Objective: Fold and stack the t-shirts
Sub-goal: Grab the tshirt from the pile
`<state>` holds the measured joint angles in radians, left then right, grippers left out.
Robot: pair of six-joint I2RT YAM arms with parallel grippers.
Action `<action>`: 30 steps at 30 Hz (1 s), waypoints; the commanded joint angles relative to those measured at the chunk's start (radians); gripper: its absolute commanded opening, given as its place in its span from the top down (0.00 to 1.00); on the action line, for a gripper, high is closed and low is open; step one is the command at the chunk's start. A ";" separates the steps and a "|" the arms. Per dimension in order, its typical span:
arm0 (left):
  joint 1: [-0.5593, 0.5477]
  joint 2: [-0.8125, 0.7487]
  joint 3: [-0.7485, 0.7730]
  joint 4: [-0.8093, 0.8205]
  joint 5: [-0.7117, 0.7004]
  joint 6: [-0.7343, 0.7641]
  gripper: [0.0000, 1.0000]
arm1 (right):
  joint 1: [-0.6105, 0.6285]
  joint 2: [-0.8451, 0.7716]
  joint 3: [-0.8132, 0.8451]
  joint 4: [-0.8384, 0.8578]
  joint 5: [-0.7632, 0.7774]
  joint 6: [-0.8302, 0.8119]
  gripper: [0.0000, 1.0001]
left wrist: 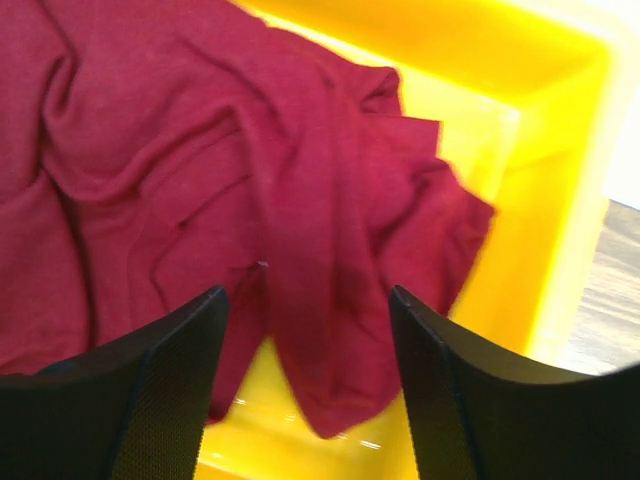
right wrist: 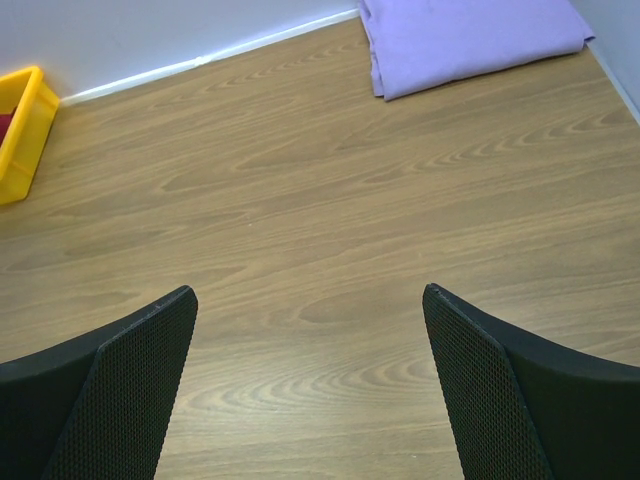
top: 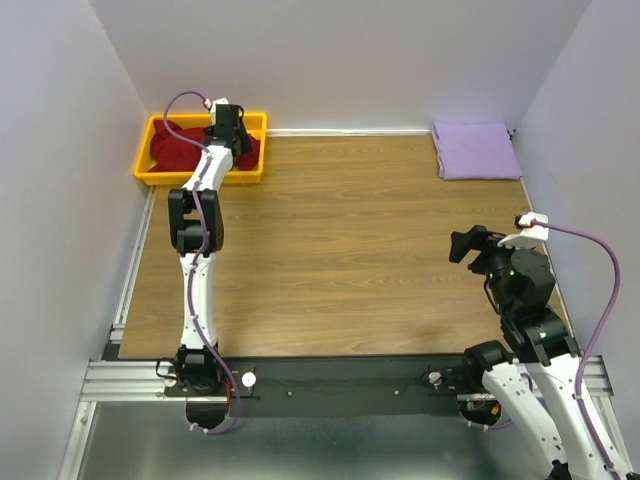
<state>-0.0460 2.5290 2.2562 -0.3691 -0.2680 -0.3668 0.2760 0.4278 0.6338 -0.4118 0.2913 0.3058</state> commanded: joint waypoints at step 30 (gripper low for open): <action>-0.178 -0.571 0.009 0.119 0.102 0.058 1.00 | 0.006 0.005 -0.002 0.015 -0.029 -0.007 0.00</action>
<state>-0.0681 2.0785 2.1876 -0.3565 -0.1864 -0.3347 0.2760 0.4553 0.6338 -0.4114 0.2768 0.3130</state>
